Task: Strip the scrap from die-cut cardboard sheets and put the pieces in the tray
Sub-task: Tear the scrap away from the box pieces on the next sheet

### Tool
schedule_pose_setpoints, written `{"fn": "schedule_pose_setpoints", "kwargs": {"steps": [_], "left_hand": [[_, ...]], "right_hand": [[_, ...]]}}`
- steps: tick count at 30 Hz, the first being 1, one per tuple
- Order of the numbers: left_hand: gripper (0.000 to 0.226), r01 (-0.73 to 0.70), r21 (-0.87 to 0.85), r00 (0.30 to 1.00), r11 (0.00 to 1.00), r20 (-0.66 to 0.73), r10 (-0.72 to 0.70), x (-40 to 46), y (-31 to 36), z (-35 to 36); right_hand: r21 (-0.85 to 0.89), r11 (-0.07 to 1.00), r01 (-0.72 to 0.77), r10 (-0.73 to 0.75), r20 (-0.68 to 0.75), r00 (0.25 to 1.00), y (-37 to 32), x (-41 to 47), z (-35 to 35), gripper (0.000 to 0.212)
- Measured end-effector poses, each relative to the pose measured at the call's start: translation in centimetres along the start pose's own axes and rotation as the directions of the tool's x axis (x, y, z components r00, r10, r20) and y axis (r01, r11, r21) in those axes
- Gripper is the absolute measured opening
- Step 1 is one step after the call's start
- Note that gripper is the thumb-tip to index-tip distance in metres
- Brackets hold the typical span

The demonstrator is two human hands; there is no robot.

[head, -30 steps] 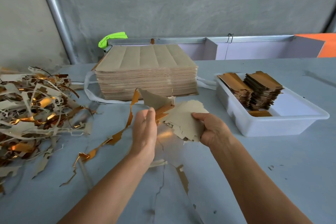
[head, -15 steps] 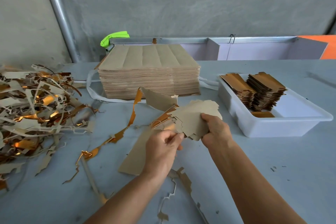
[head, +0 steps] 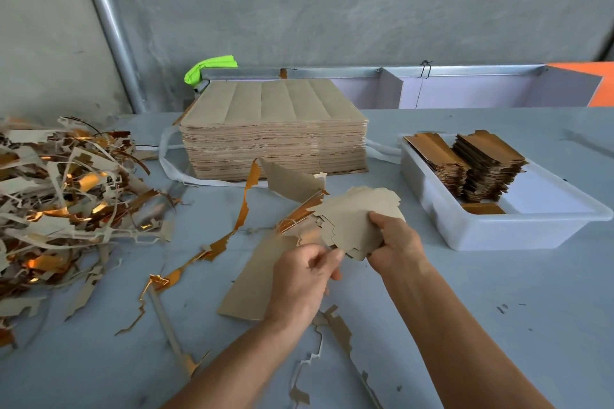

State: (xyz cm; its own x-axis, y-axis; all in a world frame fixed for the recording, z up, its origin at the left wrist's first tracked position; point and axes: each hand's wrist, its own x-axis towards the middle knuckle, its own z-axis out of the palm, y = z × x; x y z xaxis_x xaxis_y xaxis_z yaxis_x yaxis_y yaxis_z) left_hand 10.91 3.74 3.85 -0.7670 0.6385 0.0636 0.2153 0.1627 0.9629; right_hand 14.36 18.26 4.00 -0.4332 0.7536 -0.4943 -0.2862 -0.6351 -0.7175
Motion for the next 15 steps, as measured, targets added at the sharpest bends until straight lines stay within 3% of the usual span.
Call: {"fn": "schedule_pose_setpoints", "kwargs": {"steps": [6, 11, 13, 15], "left_hand": [[0.028, -0.016, -0.068, 0.999, 0.998, 0.038, 0.018, -0.6, -0.3, -0.6], [0.030, -0.049, -0.213, 0.996, 0.976, -0.080, 0.033, -0.9, -0.3, -2.4], [0.029, -0.028, -0.149, 0.995, 0.988, -0.103, 0.012, -0.9, -0.6, -3.2], [0.026, 0.001, 0.074, 0.998, 0.997, -0.059, 0.004, -0.7, -1.1, -3.8]], "right_hand": [[0.044, 0.999, -0.022, 0.023, -0.033, 0.999, -0.7, 0.3, -1.1, 0.031], [0.094, 0.992, -0.087, 0.085, 0.027, 0.996, -1.7, 0.5, -2.4, 0.041], [0.095, 0.990, -0.106, 0.100, 0.071, 0.992, -2.0, 0.3, -2.8, 0.038], [0.069, 0.991, -0.116, 0.107, 0.128, 0.986, -2.1, 0.0, -3.0, 0.030]]}}
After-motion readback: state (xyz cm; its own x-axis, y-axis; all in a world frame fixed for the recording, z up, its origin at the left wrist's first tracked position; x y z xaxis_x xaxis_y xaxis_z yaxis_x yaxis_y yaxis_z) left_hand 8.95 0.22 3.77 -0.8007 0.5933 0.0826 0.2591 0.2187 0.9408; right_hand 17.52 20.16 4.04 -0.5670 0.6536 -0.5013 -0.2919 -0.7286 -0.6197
